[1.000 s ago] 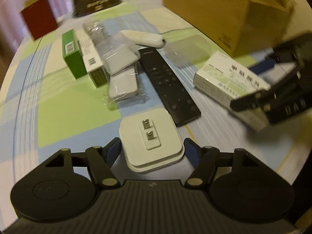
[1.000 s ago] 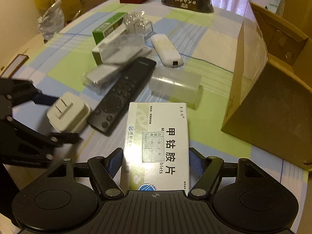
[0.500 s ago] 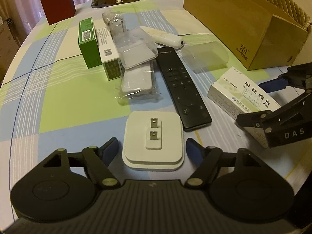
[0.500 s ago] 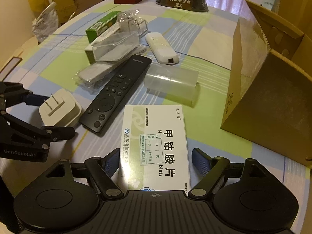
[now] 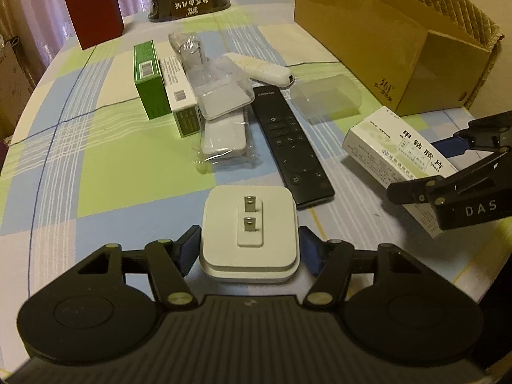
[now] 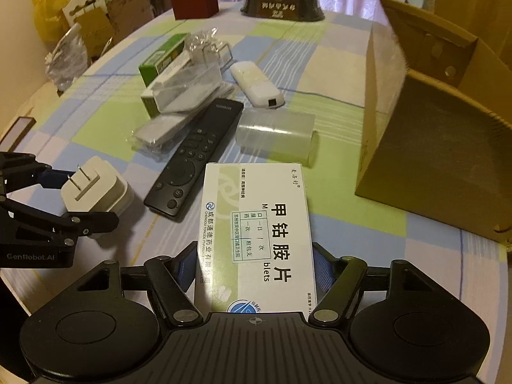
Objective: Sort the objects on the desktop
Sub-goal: 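Lift the plug adapter with the left tool while the right tool carries the medicine box to the cardboard box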
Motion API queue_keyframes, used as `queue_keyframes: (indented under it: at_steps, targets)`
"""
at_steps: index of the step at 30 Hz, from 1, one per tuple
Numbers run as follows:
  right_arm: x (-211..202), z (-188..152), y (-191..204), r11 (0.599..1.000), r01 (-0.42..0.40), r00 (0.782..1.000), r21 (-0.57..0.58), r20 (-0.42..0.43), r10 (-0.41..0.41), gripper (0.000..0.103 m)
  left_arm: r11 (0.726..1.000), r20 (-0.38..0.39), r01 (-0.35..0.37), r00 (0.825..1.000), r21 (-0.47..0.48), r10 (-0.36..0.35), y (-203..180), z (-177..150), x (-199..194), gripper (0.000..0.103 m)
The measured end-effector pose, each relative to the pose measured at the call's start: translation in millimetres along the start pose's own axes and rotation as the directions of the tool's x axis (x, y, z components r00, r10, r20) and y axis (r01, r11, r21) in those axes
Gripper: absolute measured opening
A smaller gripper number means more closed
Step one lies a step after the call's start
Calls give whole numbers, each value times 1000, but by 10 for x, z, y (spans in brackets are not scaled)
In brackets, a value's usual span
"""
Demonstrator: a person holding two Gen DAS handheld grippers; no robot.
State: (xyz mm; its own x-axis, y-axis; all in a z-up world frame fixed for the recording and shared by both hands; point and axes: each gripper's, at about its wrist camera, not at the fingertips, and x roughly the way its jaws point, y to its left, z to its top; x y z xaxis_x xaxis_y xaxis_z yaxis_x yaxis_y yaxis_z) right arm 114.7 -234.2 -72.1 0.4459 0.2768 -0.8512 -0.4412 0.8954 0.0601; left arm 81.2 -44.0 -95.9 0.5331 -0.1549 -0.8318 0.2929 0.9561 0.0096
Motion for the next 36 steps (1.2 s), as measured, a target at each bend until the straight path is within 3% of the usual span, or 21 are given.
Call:
queue_keyframes:
  at_steps: [21, 36]
  targets:
    - [-961, -28, -196, 991, 71, 988, 110, 130, -86, 70, 995, 115, 57, 991, 87, -67, -524, 313, -678, 60]
    - [-1337, 181, -708, 970, 121, 969, 213, 185, -162, 70, 975, 162, 110, 977, 193, -142, -899, 855, -675, 60]
